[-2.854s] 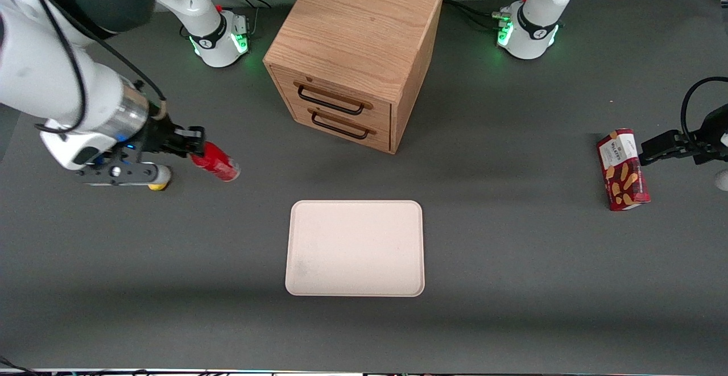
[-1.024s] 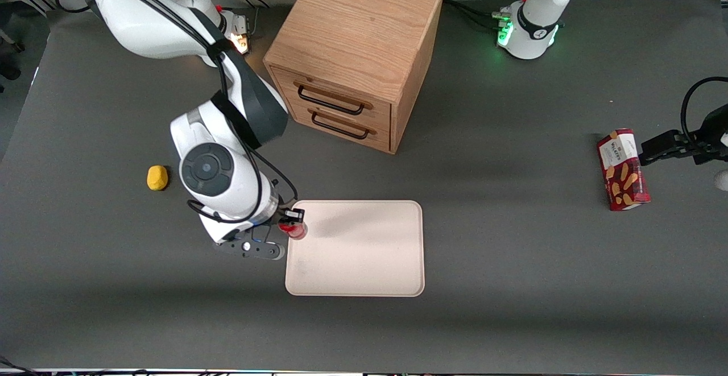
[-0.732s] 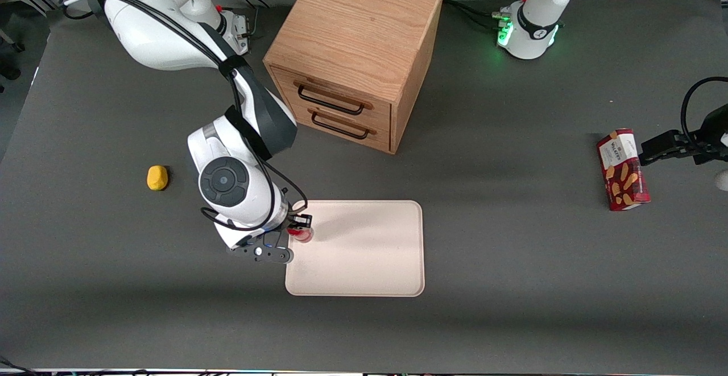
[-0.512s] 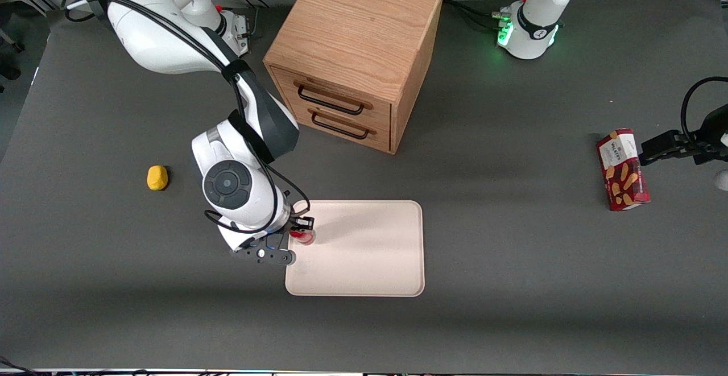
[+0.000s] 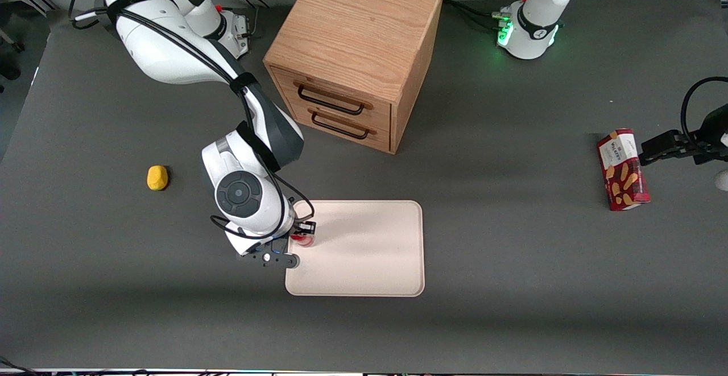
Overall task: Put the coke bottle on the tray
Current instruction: 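Carry the held bottle over the white tray with the right gripper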
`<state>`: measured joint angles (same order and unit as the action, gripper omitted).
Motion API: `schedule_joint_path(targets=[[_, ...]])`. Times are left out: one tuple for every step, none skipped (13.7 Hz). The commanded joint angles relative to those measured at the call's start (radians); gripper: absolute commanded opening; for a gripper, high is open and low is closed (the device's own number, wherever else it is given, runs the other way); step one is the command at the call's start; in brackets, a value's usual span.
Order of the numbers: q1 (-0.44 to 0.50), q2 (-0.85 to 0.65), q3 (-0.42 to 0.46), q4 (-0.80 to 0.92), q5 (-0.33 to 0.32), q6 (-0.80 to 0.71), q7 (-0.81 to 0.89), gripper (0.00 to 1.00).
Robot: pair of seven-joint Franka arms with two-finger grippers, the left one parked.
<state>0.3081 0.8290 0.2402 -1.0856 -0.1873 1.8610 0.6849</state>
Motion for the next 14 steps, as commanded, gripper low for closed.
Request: schedule_joint_path(targets=[[0.009, 0.007, -0.004, 0.01, -0.034, 0.007, 0.032, 0.0], [0.009, 0.009, -0.004, 0.009, -0.034, 0.009, 0.032, 0.0], [0.009, 0.009, -0.004, 0.009, -0.032, 0.009, 0.032, 0.0], [0.009, 0.009, -0.004, 0.009, -0.032, 0.009, 0.032, 0.0], [0.009, 0.009, -0.004, 0.009, -0.032, 0.009, 0.032, 0.0], [0.009, 0.009, -0.004, 0.009, -0.032, 0.009, 0.032, 0.0], [0.009, 0.009, -0.004, 0.009, -0.032, 0.009, 0.032, 0.08], [0.009, 0.009, -0.004, 0.009, -0.032, 0.009, 0.032, 0.26], [0.009, 0.009, -0.004, 0.009, -0.032, 0.009, 0.032, 0.45], [0.009, 0.009, -0.004, 0.009, -0.032, 0.009, 0.032, 0.59], [0.009, 0.009, -0.004, 0.009, -0.032, 0.009, 0.032, 0.73], [0.009, 0.009, -0.004, 0.009, -0.032, 0.009, 0.032, 0.82], [0.009, 0.009, -0.004, 0.009, -0.032, 0.009, 0.032, 0.92], [0.009, 0.009, -0.004, 0.009, -0.032, 0.009, 0.032, 1.0]])
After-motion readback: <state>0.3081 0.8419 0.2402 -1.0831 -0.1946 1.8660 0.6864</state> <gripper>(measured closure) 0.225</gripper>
